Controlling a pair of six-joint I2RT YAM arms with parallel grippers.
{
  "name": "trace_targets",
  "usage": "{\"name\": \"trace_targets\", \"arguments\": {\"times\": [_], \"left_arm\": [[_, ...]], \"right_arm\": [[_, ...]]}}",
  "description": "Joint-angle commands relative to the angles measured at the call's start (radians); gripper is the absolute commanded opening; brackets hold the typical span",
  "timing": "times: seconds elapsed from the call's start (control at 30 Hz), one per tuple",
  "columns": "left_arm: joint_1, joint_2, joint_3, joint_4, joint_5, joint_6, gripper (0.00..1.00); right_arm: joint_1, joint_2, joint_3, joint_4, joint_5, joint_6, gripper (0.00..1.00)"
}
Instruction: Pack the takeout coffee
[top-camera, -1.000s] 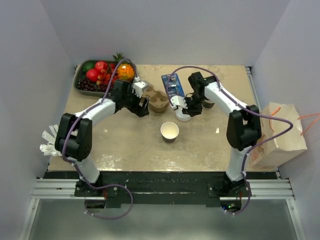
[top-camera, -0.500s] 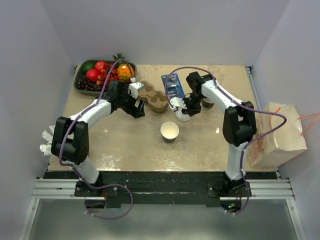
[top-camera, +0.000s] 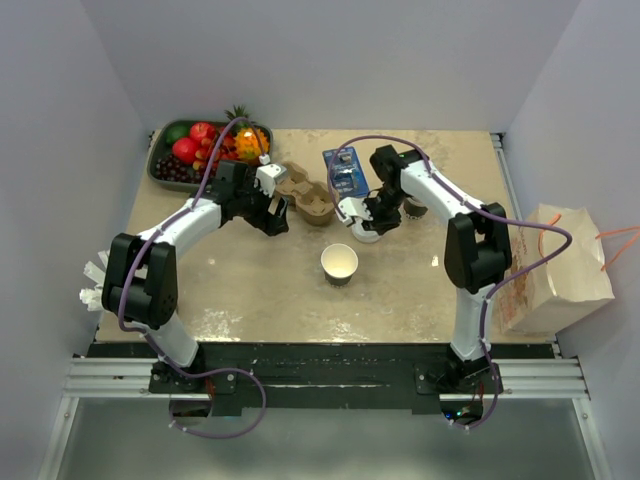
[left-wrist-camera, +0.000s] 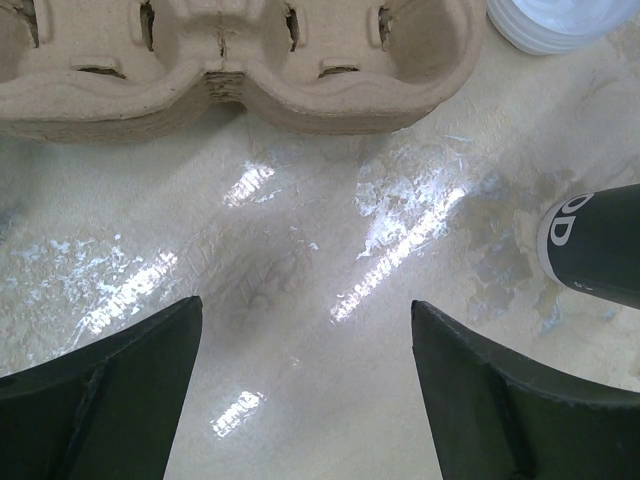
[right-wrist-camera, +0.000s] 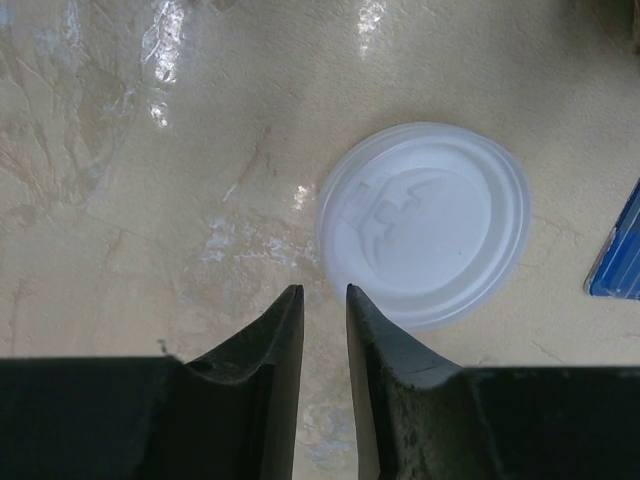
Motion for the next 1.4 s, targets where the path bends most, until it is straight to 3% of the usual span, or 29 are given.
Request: {"name": "trace_targets", "arguments": {"times": [0.0, 0.8, 1.03, 1.2, 1.37], "left_arm": [[0.008, -0.012, 0.007, 0.013, 0.013, 0.008, 0.89], [0.008, -0.001, 0.007, 0.018, 0.008, 0.003, 0.89], [0.008, 0.002, 0.007, 0.023, 0.008, 0.002, 0.89], [0.008, 0.004, 0.007, 0.024, 0.008, -0.002, 0.89], [0.009, -0.004, 0.007, 0.01, 0.005, 0.015, 0.89]], "right_arm": [[0.009, 0.009, 0.015, -0.003, -0.021, -0.001, 0.27], [0.023, 0.051, 0.03, 0.001, -0.005, 0.014, 0.2], [0.024, 0.057, 0.044, -0.001, -0.01, 0.022, 0.13], [0.024, 0.06, 0.052, -0.006, -0.019, 0.034, 0.01], [0.023, 0.048, 0.078, -0.018, -0.039, 0.077, 0.0]]}}
